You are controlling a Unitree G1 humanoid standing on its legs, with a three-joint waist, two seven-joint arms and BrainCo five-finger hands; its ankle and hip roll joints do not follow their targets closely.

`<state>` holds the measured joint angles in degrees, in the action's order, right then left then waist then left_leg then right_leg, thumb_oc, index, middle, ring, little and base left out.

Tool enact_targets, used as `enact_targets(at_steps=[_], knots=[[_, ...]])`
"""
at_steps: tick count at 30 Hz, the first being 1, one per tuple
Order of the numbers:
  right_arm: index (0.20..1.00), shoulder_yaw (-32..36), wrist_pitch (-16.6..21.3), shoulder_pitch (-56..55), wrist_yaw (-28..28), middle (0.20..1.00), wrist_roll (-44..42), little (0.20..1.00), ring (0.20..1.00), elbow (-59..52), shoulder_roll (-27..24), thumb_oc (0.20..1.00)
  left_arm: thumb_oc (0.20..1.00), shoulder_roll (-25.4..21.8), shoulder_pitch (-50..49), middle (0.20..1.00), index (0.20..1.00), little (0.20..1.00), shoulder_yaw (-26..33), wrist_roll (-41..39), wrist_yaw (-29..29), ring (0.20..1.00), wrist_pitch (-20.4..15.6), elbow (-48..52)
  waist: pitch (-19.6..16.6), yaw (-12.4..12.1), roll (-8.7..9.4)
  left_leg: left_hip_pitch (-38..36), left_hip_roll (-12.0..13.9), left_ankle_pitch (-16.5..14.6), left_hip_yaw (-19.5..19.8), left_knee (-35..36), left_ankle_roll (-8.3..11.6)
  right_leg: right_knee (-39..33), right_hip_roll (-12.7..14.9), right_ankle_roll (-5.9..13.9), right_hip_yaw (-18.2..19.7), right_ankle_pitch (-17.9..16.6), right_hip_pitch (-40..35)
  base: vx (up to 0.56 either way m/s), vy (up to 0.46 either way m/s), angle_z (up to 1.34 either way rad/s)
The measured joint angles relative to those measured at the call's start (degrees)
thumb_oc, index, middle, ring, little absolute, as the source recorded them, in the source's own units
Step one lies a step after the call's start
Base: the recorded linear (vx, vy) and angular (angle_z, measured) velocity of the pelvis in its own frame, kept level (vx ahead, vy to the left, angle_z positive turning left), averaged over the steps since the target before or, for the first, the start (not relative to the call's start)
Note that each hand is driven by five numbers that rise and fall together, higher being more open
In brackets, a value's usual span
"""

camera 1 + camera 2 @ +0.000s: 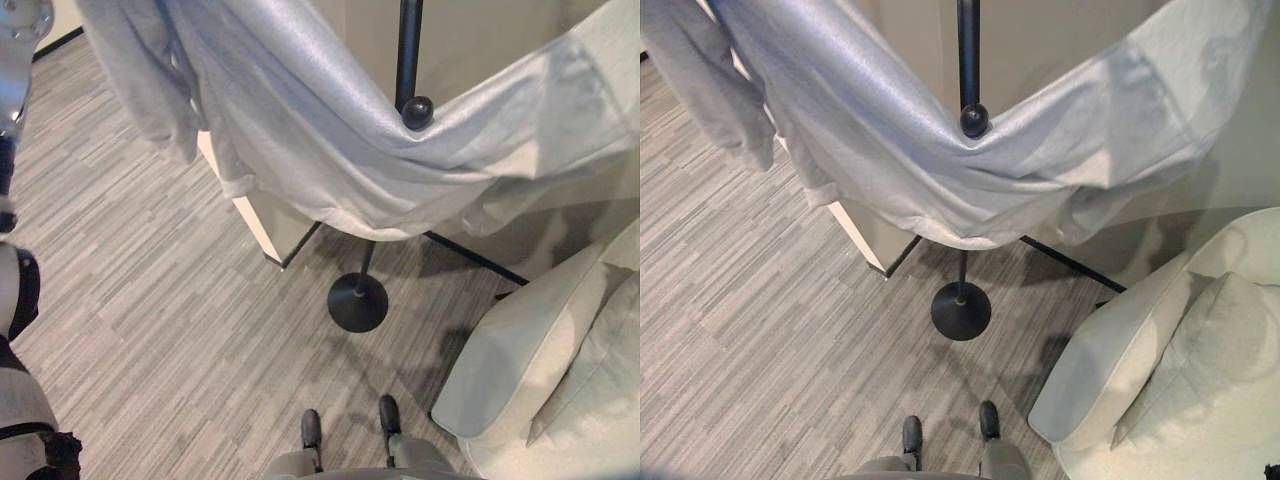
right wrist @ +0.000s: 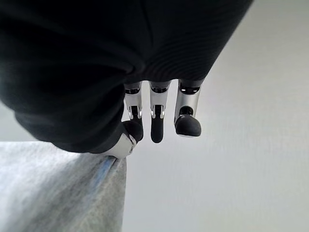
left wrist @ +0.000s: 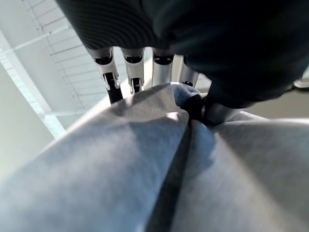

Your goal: Hang the clothes on the sofa on the clothes rack.

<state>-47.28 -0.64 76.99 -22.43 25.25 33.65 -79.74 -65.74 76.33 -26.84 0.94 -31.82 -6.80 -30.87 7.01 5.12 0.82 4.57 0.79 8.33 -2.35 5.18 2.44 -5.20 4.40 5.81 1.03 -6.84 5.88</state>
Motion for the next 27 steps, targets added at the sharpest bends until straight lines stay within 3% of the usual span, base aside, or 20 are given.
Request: enact_targets(at_steps=[2,4,6,9,10,16,24,26,27], knots=[[0.200,13.3,0.2,-13.8,-0.4,0.200,1.9,0.200,0.200,-7.7,-1.9,0.200,0.200,-0.9,-13.1,0.200,0.200,0.200,11.2,0.5,-0.1,0.200,-0.5,7.3,-0.2,0.2,-0.60,-0.3,-0.1,-1.3,0.1,0.0,0.53,0.0,0.0,-1.85,0.0,1.2,-0.3,0.00,0.000,0.00],[0.200,13.4,0.4,-16.1,-0.3,0.200,3.0,0.200,0.200,-6.5,-1.5,0.200,0.200,-0.8,-14.0,0.200,0.200,0.200,10.6,0.8,0.2,0.200,-0.1,6.0,-0.1,0.1,-0.76,-0.4,0.3,-2.0,0.1,0.0,0.35,0.0,-0.3,-2.20,-0.1,1.5,-0.5,0.03,0.010,0.04],[0.200,29.0,1.0,-30.5,-0.9,0.200,4.3,0.200,0.200,-13.1,-1.3,0.200,0.200,-0.7,-25.2,0.200,0.200,0.200,20.2,2.3,-0.1,0.200,-0.8,13.1,-0.7,0.3,-2.44,-0.8,1.4,-4.9,0.0,0.0,-0.79,0.0,-1.7,-2.28,-0.1,1.5,-0.7,0.01,0.003,-0.03],[0.200,38.0,1.2,-40.9,-1.2,0.200,5.7,0.200,0.200,-14.9,-1.4,0.200,0.200,-0.7,-32.0,0.200,0.200,0.200,25.4,3.0,-0.6,0.200,-0.9,15.0,-1.1,0.0,-2.28,-1.3,1.2,-5.2,-0.5,0.1,-0.63,0.0,-1.3,-1.86,0.0,1.7,-1.0,0.01,0.022,-0.08],[0.200,44.2,1.0,-46.0,-1.5,0.200,6.8,0.200,0.200,-16.9,-1.4,0.200,0.200,-0.6,-35.6,0.200,0.200,0.200,29.7,3.1,-0.9,0.200,-0.8,16.9,-1.5,-0.1,-2.31,-1.4,1.3,-5.4,-0.9,0.3,-0.84,0.0,-1.2,-1.88,0.1,1.7,-1.0,0.01,0.024,-0.09],[0.200,57.0,0.3,-51.6,-5.0,0.200,9.7,0.200,0.200,-23.3,-1.4,0.200,0.200,-0.7,-36.2,0.200,0.200,0.200,33.8,7.0,-4.2,0.200,-1.6,23.3,-4.6,0.1,-2.50,-3.1,1.3,-5.4,-1.5,0.0,-1.29,0.0,-1.2,-2.01,0.4,1.6,-2.5,0.02,0.021,-0.04],[0.200,58.6,-0.1,-48.7,-9.1,0.200,10.9,0.200,0.200,-27.2,-4.1,0.200,0.200,-1.4,-30.7,0.200,0.200,0.200,31.4,7.0,-6.4,0.200,-2.2,24.5,-5.8,-0.7,-1.62,-3.7,1.2,-5.7,-1.4,0.0,-1.31,0.0,-1.1,-1.79,0.1,1.9,-3.1,0.02,0.005,0.02],[0.200,53.5,-0.1,-42.9,-9.6,0.200,10.8,0.200,0.200,-24.7,-6.2,0.200,0.200,-2.6,-23.7,0.200,0.200,0.200,24.0,7.0,-6.6,0.200,-2.1,21.1,-6.1,-1.3,-1.15,-3.8,1.2,-5.7,-1.4,0.0,-1.20,0.0,-1.1,-1.79,0.0,1.9,-3.3,0.03,0.003,0.02],[0.200,45.2,-0.1,-35.1,-9.6,0.200,10.5,0.200,0.200,-21.0,-9.4,0.200,0.200,-4.2,-13.8,0.200,0.200,0.200,14.1,7.0,-6.7,0.200,-2.1,17.4,-6.5,-2.0,-0.39,-3.8,1.2,-5.8,-1.3,0.0,-1.02,0.0,-1.1,-1.79,-0.1,1.9,-3.3,0.04,0.003,0.02]])
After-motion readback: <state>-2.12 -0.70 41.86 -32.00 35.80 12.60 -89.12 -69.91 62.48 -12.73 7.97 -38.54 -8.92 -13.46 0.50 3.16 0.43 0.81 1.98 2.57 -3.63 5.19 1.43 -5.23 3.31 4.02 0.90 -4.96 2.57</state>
